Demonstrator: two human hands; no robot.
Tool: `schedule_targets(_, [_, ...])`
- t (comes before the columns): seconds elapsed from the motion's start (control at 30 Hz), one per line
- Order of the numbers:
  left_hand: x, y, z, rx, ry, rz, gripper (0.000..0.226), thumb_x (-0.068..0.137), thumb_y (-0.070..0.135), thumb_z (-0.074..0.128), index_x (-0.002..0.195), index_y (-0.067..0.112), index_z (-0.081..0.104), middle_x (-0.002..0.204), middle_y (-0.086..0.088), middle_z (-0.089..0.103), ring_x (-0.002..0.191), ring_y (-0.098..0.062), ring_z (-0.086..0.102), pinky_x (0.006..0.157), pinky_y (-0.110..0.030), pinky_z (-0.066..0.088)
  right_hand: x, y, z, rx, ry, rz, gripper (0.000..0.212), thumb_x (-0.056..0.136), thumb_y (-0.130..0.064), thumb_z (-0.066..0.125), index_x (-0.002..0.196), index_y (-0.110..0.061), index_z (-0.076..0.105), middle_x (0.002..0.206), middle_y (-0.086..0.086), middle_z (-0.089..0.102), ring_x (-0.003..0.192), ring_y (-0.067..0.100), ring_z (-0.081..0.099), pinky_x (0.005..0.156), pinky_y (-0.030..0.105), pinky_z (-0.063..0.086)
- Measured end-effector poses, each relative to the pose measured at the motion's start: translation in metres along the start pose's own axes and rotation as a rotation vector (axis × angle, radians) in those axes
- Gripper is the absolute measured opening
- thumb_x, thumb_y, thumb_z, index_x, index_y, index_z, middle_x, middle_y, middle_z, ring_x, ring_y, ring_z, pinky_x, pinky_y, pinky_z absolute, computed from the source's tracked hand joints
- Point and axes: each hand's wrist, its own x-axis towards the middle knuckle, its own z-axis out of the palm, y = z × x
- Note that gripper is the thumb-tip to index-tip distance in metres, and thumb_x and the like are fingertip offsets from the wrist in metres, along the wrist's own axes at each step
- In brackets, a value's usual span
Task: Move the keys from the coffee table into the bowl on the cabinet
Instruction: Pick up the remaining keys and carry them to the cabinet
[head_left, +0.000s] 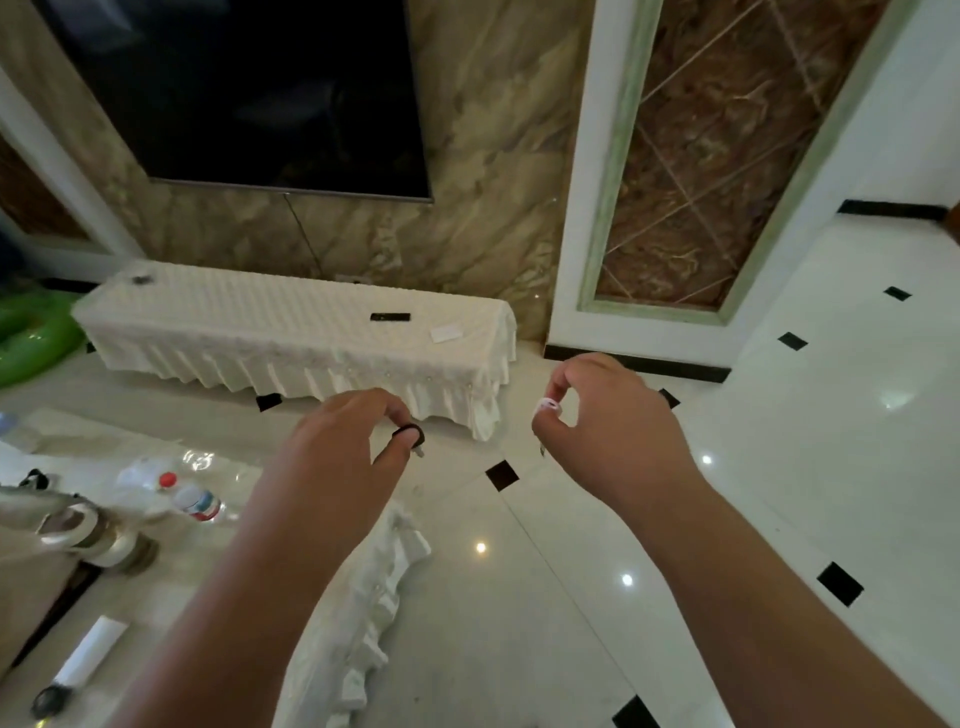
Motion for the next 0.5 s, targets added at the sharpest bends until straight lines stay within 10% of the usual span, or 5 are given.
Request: schedule_targets(0.5, [0.091, 0.043, 0.077, 0.004, -0.11, 0.061, 0.005, 0.088, 0.04, 0.065, 0.085, 0.041, 0.06, 0.094, 0.024, 0.059, 0.08, 0.009, 0.051, 0.068, -0.008, 0.03, 0.052, 0.084, -0.002, -0.027, -0.097, 0.151, 0.008, 0.088, -0.039, 0.057, 0.087, -0.032, 0.053, 0.102, -0.011, 0.055, 0.091, 0.01, 0.053, 0.081, 0.031, 0.044])
